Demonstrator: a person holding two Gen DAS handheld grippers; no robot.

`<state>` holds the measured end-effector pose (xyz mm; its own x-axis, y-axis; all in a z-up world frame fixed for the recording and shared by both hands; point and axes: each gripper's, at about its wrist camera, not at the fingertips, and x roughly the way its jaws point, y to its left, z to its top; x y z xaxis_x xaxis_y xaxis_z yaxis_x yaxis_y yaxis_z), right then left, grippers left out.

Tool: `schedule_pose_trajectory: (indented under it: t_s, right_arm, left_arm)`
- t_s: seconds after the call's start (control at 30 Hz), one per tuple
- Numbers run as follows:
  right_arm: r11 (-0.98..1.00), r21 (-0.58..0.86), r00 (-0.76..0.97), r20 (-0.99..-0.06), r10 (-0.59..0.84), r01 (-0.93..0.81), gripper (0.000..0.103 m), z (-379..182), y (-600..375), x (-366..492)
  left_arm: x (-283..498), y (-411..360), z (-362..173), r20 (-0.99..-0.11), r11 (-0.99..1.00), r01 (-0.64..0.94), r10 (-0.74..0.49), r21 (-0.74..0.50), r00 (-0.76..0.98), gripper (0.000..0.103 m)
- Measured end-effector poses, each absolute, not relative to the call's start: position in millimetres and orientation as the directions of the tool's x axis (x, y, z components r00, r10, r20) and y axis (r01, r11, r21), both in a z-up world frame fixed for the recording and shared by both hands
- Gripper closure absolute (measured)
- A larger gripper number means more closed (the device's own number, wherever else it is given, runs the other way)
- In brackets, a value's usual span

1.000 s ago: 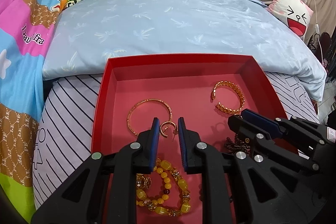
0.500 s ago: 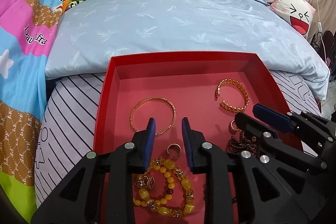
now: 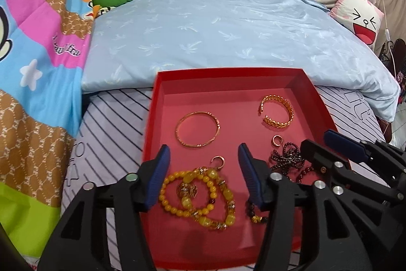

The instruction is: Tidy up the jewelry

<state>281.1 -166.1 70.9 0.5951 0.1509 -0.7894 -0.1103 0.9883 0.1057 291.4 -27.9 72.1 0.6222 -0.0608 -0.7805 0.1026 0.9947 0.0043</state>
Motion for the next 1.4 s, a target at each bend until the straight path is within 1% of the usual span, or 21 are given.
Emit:
schedule_pose_trajectory:
  t_s: [0.13,0.3,0.4,0.53,0.63,0.7,0.77,0.83,0.87,0.93,1.0,1.03,1.07,1.1,1.27,1.4]
  right_arm:
    - [0.991,0.075,0.612,-0.781,0.126,-0.108,0.059,80.2,-166.2,266.6]
    - [0.994,0.052,0.639,-0.763,0.101,-0.095,0.045,90.0,-169.5,247.5]
    - [0.996,0.047,0.649,-0.755,0.089,-0.082,0.041,93.0,-172.4,237.8]
    - [0.997,0.037,0.659,-0.749,0.071,-0.066,0.035,94.4,-175.1,226.3]
    - [0.998,0.037,0.662,-0.747,0.065,-0.057,0.03,94.1,-177.2,218.1]
    - [0.998,0.042,0.661,-0.748,0.062,-0.045,0.023,93.1,-179.4,213.7]
    - [0.998,0.054,0.659,-0.749,0.065,-0.037,0.019,91.5,-181.7,210.6]
    - [0.997,0.068,0.653,-0.754,0.074,-0.035,0.019,89.9,-181.8,209.0]
    - [0.997,0.071,0.651,-0.756,0.074,-0.031,0.018,88.8,-181.5,207.5]
    - [0.997,0.067,0.648,-0.759,0.069,-0.028,0.018,87.9,-180.4,205.0]
    - [0.998,0.062,0.655,-0.753,0.061,-0.023,0.016,87.6,-179.6,201.5]
    - [0.998,0.059,0.657,-0.751,0.057,-0.02,0.014,87.6,-179.9,200.6]
    - [0.998,0.054,0.662,-0.748,0.049,-0.013,0.007,87.6,-180.1,199.1]
    - [0.999,0.053,0.666,-0.744,0.048,-0.013,0.006,87.5,-180.4,197.8]
    - [0.999,0.05,0.664,-0.746,0.044,-0.01,0.006,84.4,-180.0,192.9]
    - [1.0,0.02,0.673,-0.739,0.02,-0.007,0.006,82.8,-179.2,186.1]
  left_arm:
    - [278.6,-25.7,79.8,-0.777,0.995,0.094,-0.042,0.022,0.628,0.044]
    - [263.7,-23.9,82.8,-0.783,0.995,0.091,-0.032,0.031,0.621,0.043]
    - [253.4,-24.7,84.5,-0.778,0.995,0.083,-0.016,0.046,0.628,0.04]
    - [241.1,-25.4,86.7,-0.771,0.995,0.083,-0.007,0.059,0.636,0.04]
    - [233.5,-22.1,85.4,-0.776,0.996,0.078,-0.024,0.033,0.631,0.038]
    - [229.1,-19.4,84.0,-0.777,0.998,0.067,-0.03,0.015,0.629,0.037]
    - [224.7,-17.1,83.4,-0.774,0.998,0.059,-0.032,0.006,0.633,0.036]
    - [220.0,-15.3,83.1,-0.769,0.999,0.051,-0.03,0.004,0.639,0.035]
    - [219.2,-14.7,83.0,-0.768,0.999,0.045,-0.024,0.007,0.64,0.033]
    - [215.5,-11.8,81.8,-0.764,1.0,0.016,0.007,0.023,0.645,0.026]
    - [213.9,-8.6,80.5,-0.762,1.0,0.002,0.013,0.018,0.647,0.018]
    - [213.3,-5.9,79.3,-0.764,1.0,-0.004,0.009,0.008,0.645,0.017]
    - [213.0,-2.9,78.4,-0.765,1.0,-0.013,0.006,-0.002,0.644,0.015]
    - [212.7,-1.4,78.1,-0.765,1.0,-0.016,0.003,-0.009,0.644,0.012]
    - [206.6,-0.6,76.8,-0.761,1.0,-0.023,0.019,0.005,0.649,0.011]
    - [200.8,-2.8,73.7,-0.765,1.0,-0.022,0.03,0.021,0.643,0.011]
